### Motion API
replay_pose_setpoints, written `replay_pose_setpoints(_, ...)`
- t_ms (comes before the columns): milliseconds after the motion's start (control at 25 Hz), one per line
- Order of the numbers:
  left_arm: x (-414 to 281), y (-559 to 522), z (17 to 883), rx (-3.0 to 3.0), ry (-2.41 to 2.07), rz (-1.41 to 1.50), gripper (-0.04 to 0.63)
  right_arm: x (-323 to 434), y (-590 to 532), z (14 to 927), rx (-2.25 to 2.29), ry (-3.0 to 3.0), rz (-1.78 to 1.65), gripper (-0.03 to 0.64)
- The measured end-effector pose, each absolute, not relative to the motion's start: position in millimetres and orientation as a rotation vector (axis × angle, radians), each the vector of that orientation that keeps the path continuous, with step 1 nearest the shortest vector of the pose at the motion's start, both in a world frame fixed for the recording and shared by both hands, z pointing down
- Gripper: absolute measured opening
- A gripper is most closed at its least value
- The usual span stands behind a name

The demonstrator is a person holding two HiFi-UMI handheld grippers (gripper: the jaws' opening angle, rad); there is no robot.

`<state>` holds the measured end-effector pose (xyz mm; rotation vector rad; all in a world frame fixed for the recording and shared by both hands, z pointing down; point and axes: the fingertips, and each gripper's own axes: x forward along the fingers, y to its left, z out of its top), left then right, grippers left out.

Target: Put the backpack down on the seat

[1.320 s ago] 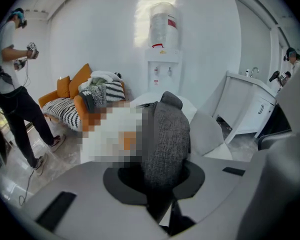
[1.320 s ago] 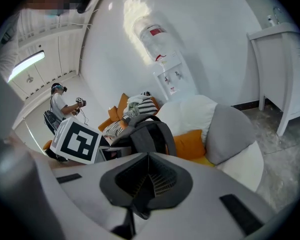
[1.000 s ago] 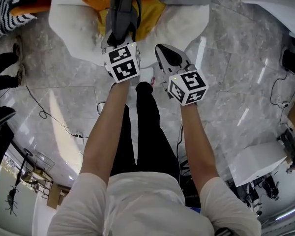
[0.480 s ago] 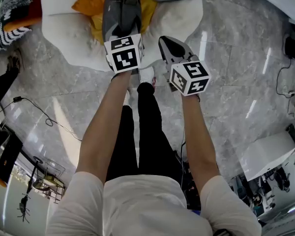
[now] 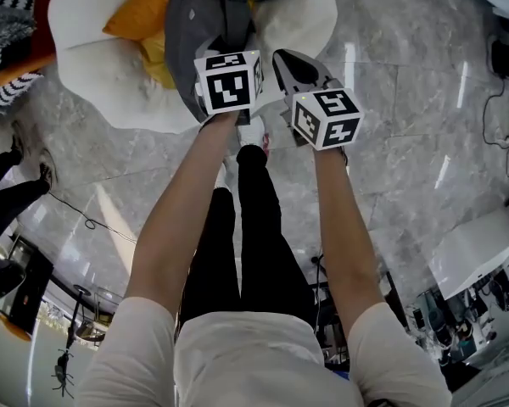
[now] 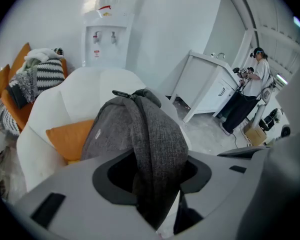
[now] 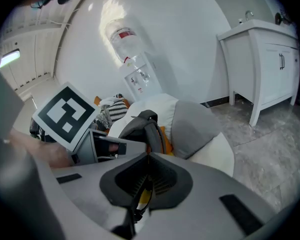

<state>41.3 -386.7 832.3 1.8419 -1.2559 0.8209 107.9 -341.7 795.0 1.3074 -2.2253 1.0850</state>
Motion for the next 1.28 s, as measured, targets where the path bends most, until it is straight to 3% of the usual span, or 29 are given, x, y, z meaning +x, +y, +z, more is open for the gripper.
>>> replay_pose_setpoints(1280,141.4,-407.2,913.4,1.92,-1.09,0.897,0.206,173.9,-320.1,874.8,1.46,-2.083,1.174,0.025)
